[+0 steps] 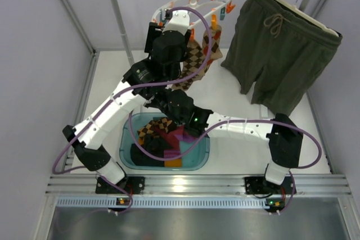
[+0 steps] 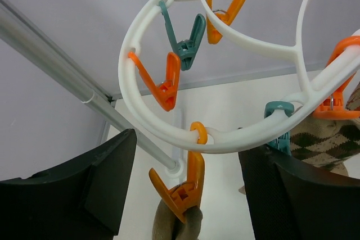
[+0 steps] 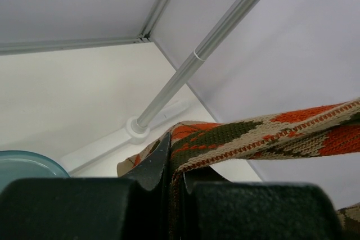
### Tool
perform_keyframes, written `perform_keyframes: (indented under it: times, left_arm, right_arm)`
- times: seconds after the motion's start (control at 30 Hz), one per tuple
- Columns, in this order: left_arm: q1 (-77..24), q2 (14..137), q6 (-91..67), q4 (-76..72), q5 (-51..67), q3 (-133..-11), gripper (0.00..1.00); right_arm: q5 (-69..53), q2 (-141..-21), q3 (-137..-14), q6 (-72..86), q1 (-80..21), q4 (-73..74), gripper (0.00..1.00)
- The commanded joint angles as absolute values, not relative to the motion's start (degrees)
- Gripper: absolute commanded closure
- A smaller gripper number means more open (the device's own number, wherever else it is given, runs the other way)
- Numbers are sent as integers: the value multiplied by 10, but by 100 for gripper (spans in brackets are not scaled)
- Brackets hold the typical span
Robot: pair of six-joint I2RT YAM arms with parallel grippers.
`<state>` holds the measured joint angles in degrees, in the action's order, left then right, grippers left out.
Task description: Remove the socks clipped to the hanger
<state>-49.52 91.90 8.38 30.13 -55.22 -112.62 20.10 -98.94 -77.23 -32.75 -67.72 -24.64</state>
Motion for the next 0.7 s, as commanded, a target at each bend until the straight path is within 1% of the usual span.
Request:
perform_keyframes:
  times: [0.0, 0.13, 0.17, 0.2, 0.23, 0.27, 0.33, 0.37, 0.4, 0.43, 0.47, 0.5, 0.57, 0.6, 0.67]
  left_arm:
    - [-492, 917, 84, 286, -561, -1126, 24]
    - [-492, 914, 82, 285, -559, -1116, 30]
    - [-492, 916, 82, 286, -560, -1114, 38]
    - [-492, 916, 82, 285, -562, -1114, 40]
    - [-493, 917, 83, 285, -562, -1115, 46]
    - [-492, 916, 82, 285, -564, -1115, 48]
    - [-492, 915, 81, 285, -561, -1115, 56]
    - [-492, 916, 81, 285, -560, -1118, 62]
    - [-492, 916, 83, 286, -559, -1121, 65]
    - [-492, 918, 83, 285, -559, -1124, 72]
    - [-492, 919, 87, 286, -561, -1130, 82]
    - [-492, 919, 87, 286, -559, -1134, 84]
    - [-491, 923, 88, 285, -557, -1136, 97]
    - [-492, 922, 88, 286, -554, -1139, 100]
    - [-492, 922, 86, 286, -553, -1139, 100]
  right_arm:
    - [192, -962, -770, -310, -687, -258, 100]
    - [190, -958, -773, -299, -687, -261, 100]
    - [187, -957, -774, -297, -688, -260, 100]
    - [188, -958, -777, -294, -687, -260, 100]
    - [189, -957, -777, -291, -687, -260, 100]
    - [190, -957, -777, -291, -687, -260, 100]
    - [190, -955, -777, -288, -686, -261, 100]
    - [190, -955, -776, -289, -686, -259, 100]
    - [190, -953, -773, -288, -687, -260, 100]
    - [191, -952, -773, -287, -686, -261, 100]
    - [192, -948, -767, -286, -686, -261, 100]
    - [192, -945, -763, -282, -686, -261, 100]
    - [192, -937, -750, -276, -686, -267, 100]
    - [192, -925, -727, -272, -686, -273, 100]
    - [192, -903, -690, -264, -686, -290, 100]
